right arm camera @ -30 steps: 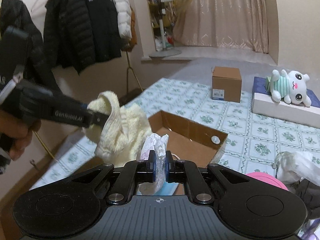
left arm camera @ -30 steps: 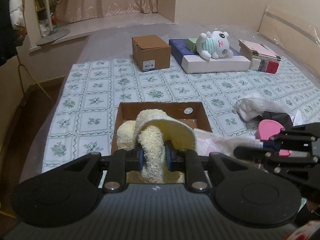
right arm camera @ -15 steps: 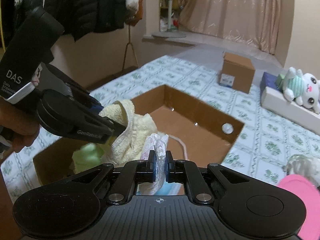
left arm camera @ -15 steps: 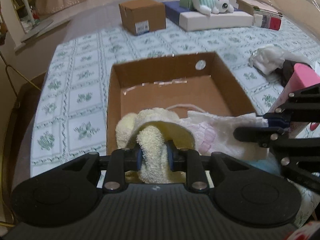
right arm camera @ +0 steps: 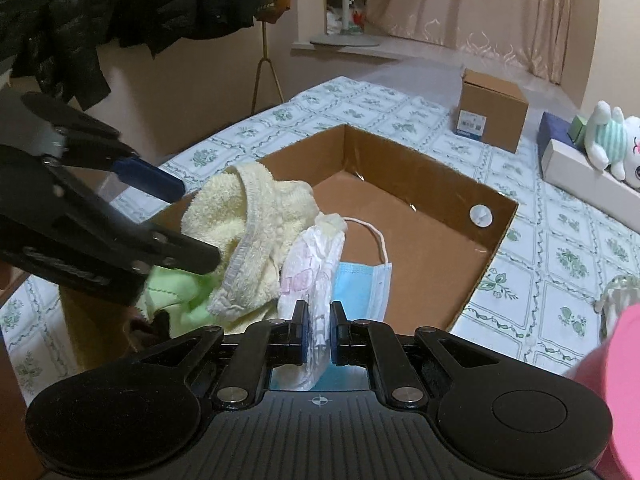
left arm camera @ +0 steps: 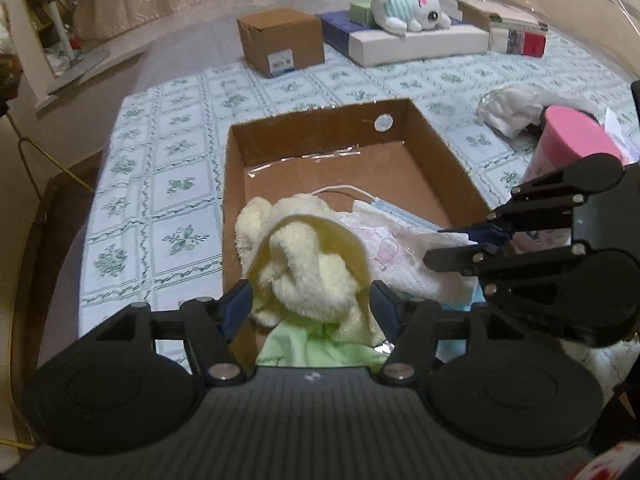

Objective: Organize soft objects
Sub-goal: 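Open both tools to release the towel and cloth into the box, then withdraw both tools from the box toward the remaining items, then lower the open left tool toward the brown hair tie on the sheet, then grasp the brown hair tie with the left tool while the right tool grasps the clear plastic bag, then carry the hair tie and plastic bag over into the cardboard box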

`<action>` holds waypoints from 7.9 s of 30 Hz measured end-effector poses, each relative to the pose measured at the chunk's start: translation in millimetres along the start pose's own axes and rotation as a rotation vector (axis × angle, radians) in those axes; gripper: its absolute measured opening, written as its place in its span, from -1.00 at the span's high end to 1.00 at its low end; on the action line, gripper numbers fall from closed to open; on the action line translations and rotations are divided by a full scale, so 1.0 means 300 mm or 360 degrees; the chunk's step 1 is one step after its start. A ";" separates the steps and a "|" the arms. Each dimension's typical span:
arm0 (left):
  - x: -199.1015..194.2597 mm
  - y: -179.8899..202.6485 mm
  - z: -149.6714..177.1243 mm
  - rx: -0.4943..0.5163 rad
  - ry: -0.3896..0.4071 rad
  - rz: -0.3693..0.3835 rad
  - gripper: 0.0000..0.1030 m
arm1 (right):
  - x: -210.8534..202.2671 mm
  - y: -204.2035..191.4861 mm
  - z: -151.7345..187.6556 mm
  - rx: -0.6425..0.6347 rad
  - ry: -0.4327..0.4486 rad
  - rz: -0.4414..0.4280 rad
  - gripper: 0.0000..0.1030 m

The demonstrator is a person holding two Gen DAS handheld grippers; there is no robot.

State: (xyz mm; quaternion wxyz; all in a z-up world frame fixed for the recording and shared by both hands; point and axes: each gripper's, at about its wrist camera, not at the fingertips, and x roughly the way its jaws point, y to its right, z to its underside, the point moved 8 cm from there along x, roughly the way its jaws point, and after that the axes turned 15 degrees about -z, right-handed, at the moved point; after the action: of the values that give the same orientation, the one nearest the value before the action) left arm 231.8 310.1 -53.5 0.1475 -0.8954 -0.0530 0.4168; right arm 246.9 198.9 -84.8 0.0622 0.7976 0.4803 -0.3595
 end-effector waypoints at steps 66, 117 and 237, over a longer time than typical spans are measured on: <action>-0.464 1.025 0.155 -0.0351 0.0277 -0.0045 -0.63 | -1.266 0.400 0.726 0.0811 0.0590 0.0461 -0.57; -0.208 1.269 0.117 0.0015 0.0169 0.0168 0.66 | -1.189 0.534 0.789 0.0893 0.0497 0.0492 -0.57; -0.612 0.291 0.094 -0.0573 0.0359 -0.0182 0.70 | -0.881 -0.111 -0.016 0.0435 0.0603 -0.0438 0.99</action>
State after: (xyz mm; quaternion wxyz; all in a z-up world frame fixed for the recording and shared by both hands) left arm 89.0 193.3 36.6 0.0135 -0.9438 -0.1604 0.2886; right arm 148.3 28.1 94.4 -0.1865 0.7790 0.5342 -0.2702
